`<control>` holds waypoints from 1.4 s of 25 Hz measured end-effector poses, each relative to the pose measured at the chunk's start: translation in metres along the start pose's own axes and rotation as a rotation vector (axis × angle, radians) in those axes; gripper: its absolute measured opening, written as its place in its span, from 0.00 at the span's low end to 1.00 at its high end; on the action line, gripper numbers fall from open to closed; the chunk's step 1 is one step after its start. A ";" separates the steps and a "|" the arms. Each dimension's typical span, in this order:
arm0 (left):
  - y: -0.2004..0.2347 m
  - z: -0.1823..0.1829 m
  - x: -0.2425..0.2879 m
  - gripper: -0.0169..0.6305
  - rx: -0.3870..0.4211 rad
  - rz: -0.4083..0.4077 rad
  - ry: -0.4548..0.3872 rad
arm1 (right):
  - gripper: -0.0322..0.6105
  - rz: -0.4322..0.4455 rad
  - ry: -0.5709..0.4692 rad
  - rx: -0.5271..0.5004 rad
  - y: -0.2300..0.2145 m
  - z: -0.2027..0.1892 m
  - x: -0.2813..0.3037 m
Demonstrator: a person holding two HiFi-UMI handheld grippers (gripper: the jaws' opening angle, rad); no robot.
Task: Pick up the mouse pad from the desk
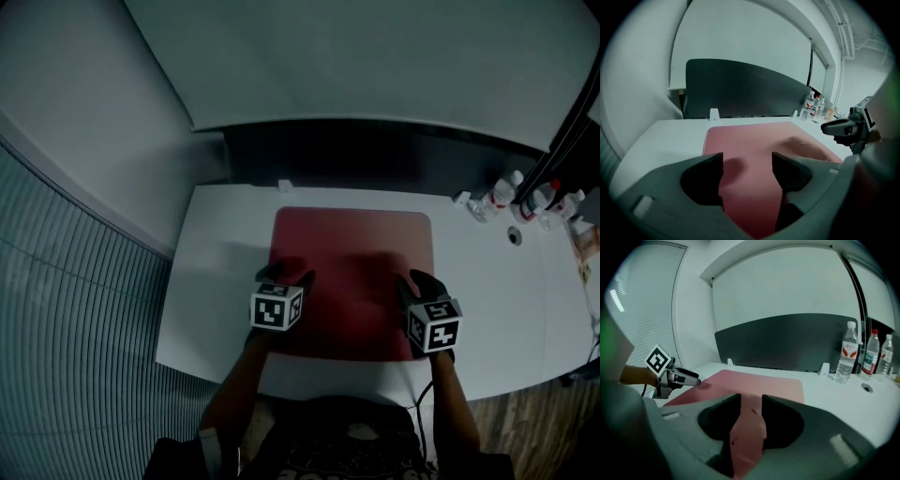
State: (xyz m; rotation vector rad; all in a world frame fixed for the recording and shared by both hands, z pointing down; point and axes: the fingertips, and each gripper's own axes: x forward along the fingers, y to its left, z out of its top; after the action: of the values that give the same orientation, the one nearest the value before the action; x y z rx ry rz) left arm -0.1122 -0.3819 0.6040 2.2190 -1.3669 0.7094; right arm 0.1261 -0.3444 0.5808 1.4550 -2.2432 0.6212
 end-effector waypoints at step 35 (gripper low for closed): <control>0.045 -0.046 0.035 0.78 -0.053 -0.024 0.191 | 0.67 -0.138 0.212 0.039 -0.080 -0.063 0.027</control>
State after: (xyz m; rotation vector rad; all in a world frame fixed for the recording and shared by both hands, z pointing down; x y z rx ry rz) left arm -0.1488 -0.3968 0.6662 2.0642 -1.2485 0.8433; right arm 0.1946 -0.3584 0.6592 1.4733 -1.9618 0.7408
